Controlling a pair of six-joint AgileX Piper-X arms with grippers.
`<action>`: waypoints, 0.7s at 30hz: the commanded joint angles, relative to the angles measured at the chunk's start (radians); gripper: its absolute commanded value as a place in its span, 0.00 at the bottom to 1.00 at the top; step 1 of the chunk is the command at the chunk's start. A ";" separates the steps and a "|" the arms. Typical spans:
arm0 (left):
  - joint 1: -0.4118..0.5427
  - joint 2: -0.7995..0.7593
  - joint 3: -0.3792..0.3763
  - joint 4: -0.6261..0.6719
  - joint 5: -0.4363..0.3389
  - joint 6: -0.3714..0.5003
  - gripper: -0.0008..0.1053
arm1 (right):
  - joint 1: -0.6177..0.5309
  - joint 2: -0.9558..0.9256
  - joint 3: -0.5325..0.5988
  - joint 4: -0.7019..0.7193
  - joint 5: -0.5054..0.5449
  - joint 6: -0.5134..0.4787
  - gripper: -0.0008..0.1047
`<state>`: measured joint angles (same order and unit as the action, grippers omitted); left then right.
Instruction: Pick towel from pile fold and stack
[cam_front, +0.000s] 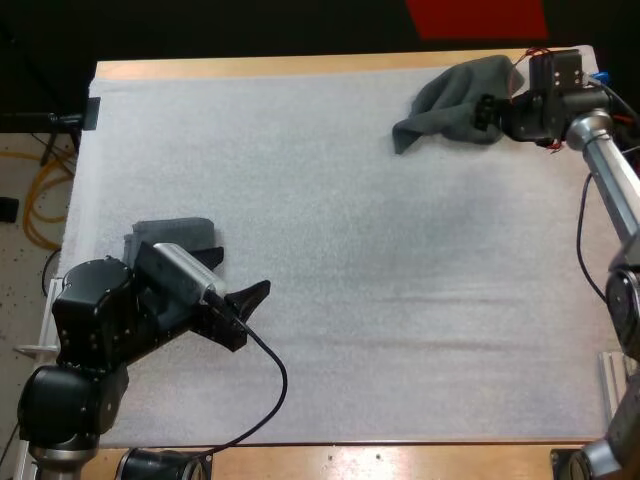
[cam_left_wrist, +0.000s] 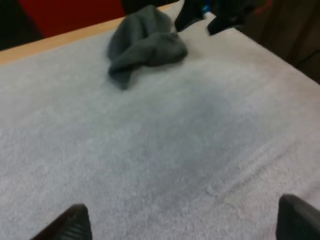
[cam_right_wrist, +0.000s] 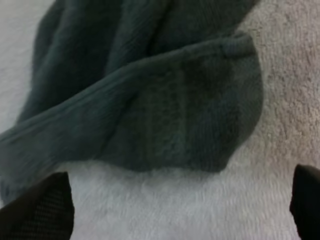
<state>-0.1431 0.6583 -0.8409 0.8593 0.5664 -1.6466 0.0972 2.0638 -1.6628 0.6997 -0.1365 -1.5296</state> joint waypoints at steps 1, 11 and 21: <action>-0.005 0.000 -0.006 -0.012 0.015 -0.014 0.69 | -0.002 0.018 -0.033 -0.001 -0.001 0.020 0.81; -0.005 0.000 -0.006 -0.012 0.015 -0.014 0.69 | -0.002 0.140 -0.083 -0.039 -0.010 0.122 0.51; -0.005 0.000 -0.006 -0.023 0.015 -0.014 0.69 | -0.002 0.167 -0.083 -0.056 -0.002 0.136 0.13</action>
<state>-0.1431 0.6583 -0.8409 0.8572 0.5691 -1.6478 0.0972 2.2304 -1.7341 0.6498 -0.1366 -1.3978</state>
